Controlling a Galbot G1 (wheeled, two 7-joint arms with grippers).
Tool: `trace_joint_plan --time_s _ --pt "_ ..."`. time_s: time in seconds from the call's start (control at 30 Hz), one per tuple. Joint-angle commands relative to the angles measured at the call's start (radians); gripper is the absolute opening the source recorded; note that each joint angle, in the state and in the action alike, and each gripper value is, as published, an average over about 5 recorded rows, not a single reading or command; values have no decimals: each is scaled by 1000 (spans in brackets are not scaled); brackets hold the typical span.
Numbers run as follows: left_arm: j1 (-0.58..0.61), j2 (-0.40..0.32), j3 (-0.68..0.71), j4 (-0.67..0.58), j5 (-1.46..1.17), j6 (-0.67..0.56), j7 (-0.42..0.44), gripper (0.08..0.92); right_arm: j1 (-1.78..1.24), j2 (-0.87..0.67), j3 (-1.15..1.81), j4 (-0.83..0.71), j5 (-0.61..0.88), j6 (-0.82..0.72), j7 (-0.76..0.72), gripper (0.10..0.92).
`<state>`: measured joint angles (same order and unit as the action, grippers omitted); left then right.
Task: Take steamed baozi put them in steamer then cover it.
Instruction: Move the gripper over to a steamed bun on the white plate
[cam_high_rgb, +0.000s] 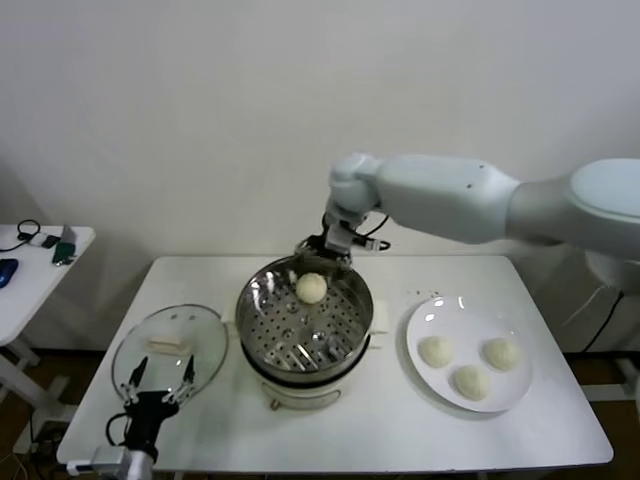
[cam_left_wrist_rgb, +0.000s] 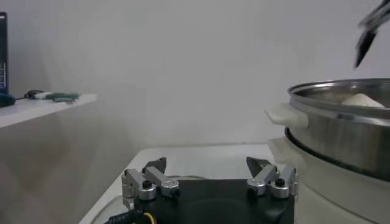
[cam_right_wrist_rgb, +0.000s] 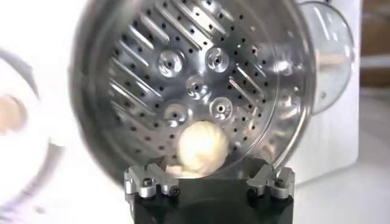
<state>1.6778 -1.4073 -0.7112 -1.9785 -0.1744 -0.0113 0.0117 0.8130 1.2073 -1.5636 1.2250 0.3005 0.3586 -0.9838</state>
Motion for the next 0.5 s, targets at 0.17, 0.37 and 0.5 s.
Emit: trace_joint_plan --time_s 0.17,0.37,0.5 --pt "6 1 -3 -13 4 3 2 823 368 -378 -349 238 547 -520 -124 823" --pt "2 0 -4 -18 -4 0 2 823 307 -530 -442 395 453 -668 -2 823" --pt "-4 1 -5 -10 -7 -11 4 823 148 -569 -370 419 357 -756 98 823"
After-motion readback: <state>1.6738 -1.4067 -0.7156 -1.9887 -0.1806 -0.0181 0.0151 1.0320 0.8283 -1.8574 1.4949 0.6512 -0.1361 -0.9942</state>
